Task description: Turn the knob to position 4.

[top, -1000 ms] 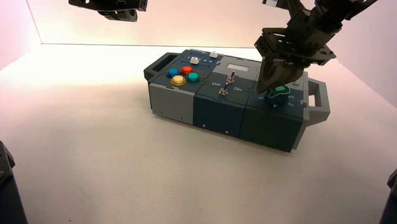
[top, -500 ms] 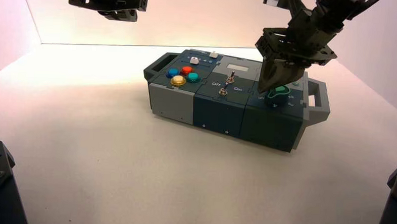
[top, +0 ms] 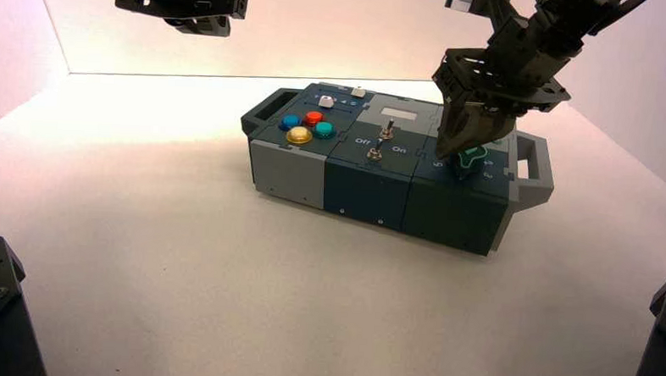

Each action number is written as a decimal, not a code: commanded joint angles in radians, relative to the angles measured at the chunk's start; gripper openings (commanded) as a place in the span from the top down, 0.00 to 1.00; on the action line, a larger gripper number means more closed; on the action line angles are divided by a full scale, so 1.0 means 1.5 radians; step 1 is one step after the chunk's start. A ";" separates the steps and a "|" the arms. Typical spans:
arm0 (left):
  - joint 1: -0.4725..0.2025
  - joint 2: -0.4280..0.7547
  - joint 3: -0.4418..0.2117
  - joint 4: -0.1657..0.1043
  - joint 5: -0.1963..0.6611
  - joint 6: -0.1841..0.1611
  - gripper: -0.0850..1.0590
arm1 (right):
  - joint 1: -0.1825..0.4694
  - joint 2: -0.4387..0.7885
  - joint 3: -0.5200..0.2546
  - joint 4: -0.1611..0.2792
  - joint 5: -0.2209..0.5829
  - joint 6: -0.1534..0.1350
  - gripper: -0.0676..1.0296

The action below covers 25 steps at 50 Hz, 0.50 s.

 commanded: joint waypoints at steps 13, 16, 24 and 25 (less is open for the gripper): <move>0.001 -0.010 -0.016 0.001 -0.006 0.001 0.95 | 0.002 -0.034 -0.013 0.001 0.006 -0.001 0.96; 0.001 -0.010 -0.016 0.000 -0.006 0.001 0.95 | 0.003 -0.043 -0.016 0.002 0.013 -0.001 0.96; 0.001 -0.010 -0.017 0.000 -0.006 0.001 0.95 | 0.003 -0.074 -0.022 0.002 0.021 -0.001 0.96; 0.001 -0.010 -0.017 0.000 -0.006 0.001 0.95 | 0.003 -0.079 -0.024 0.001 0.021 -0.001 0.96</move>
